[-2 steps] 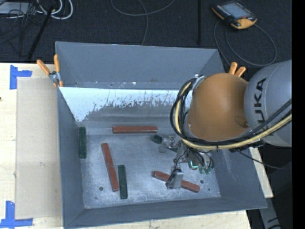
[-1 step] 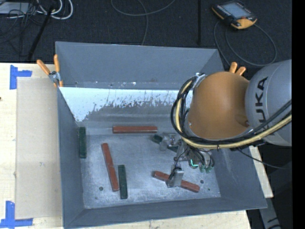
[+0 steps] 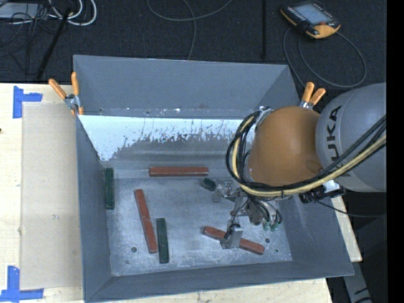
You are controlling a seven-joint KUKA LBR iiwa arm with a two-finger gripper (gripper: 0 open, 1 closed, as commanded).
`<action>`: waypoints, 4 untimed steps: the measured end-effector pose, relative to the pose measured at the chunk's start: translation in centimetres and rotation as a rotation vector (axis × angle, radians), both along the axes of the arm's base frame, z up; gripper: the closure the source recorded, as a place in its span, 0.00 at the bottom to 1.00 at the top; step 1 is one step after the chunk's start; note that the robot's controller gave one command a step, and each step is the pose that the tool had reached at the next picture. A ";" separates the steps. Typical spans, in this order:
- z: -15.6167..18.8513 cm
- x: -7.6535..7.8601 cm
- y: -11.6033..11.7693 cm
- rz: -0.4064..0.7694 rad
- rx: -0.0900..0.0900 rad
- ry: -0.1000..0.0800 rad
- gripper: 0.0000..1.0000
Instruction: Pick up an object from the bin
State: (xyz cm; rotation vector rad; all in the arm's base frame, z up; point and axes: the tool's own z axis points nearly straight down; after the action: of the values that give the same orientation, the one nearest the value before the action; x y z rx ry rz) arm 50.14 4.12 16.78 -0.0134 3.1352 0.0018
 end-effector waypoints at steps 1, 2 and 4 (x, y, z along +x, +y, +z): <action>-9.4 -0.7 2.6 -0.109 -0.001 0.010 1.00; -9.4 -0.7 2.5 -0.112 -0.001 0.010 0.00; -9.4 -0.6 2.5 -0.116 -0.001 0.010 0.00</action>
Offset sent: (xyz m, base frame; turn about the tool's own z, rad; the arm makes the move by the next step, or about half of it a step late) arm 0.0000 0.0000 0.0000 0.0000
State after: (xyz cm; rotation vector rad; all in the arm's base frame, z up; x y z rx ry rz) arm 49.49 6.58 7.37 0.1694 3.1401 -0.0002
